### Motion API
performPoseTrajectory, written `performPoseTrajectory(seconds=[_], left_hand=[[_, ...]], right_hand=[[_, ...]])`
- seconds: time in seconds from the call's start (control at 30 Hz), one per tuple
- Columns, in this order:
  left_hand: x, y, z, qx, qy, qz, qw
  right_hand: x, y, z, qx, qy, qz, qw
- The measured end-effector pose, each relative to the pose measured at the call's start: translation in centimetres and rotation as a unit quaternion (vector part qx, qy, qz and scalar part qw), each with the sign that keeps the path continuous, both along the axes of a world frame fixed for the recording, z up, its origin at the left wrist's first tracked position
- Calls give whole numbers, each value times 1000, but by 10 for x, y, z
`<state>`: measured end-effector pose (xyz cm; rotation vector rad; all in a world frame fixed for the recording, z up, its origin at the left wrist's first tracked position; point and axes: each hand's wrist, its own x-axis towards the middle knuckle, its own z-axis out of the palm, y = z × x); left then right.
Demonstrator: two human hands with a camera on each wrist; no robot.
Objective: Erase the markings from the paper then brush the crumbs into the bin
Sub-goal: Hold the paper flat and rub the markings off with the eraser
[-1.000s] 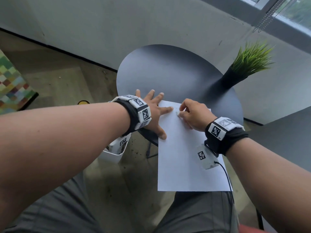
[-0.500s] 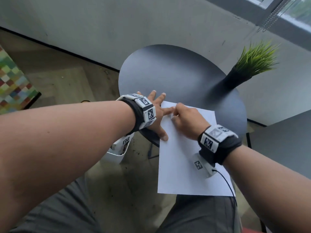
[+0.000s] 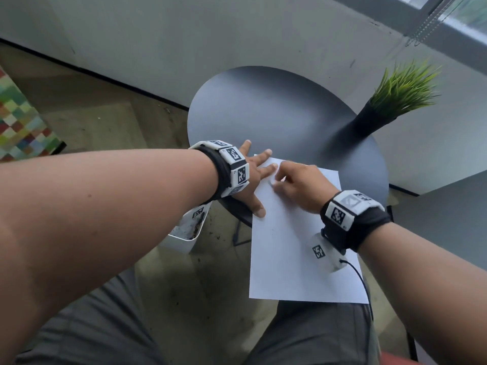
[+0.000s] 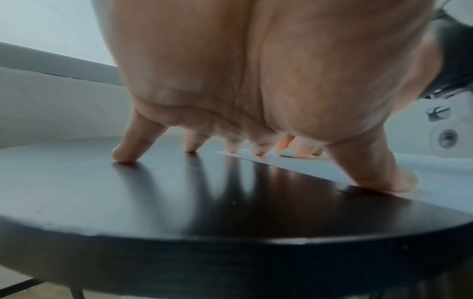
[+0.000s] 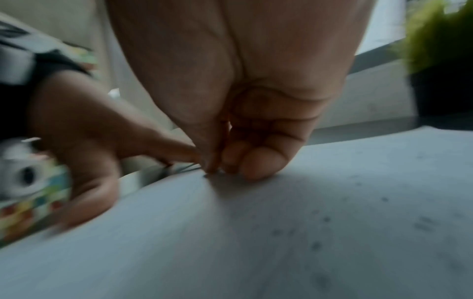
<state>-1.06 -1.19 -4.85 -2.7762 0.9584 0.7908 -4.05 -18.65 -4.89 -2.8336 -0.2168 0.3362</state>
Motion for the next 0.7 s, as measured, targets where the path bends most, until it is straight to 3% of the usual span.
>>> performPoseTrajectory(seconds=[0.07,0.1,0.2,0.27,0.3,0.43,0.53,0.6,0.67,0.7], left_hand=[[-2,-1,3,6,-7,-1,1000],[-1,-1,2,5,-5,0,1000],[1,1,-2,-7,10,6,1000],[1,2,-1,-3,7,1,1000],[0,1,0,0,4,0,1000],[-1,1,1,2,3,5,1000],[-1,2,0,-3,9,8,1000],[-2,2,1,-2,4,3,1000],[-2,1,2,0,-3,1,1000],[-2,0,2,0,-6,2,1000]], right_hand=[[9,-10,-1,-20,-11,-84,996],[8,-9,-3,-30,-23,-82,996],[-13,12,-7,-8,-52,88,995],[-22,13,-3,12,-15,148,989],[-17,8,-1,5,-3,135,991],[3,-12,-3,-21,-25,-66,997],[-18,7,-10,-13,-49,71,996],[-32,10,-7,10,-15,152,988],[-23,1,-3,-6,-7,128,992],[-14,-4,-3,-13,-2,68,998]])
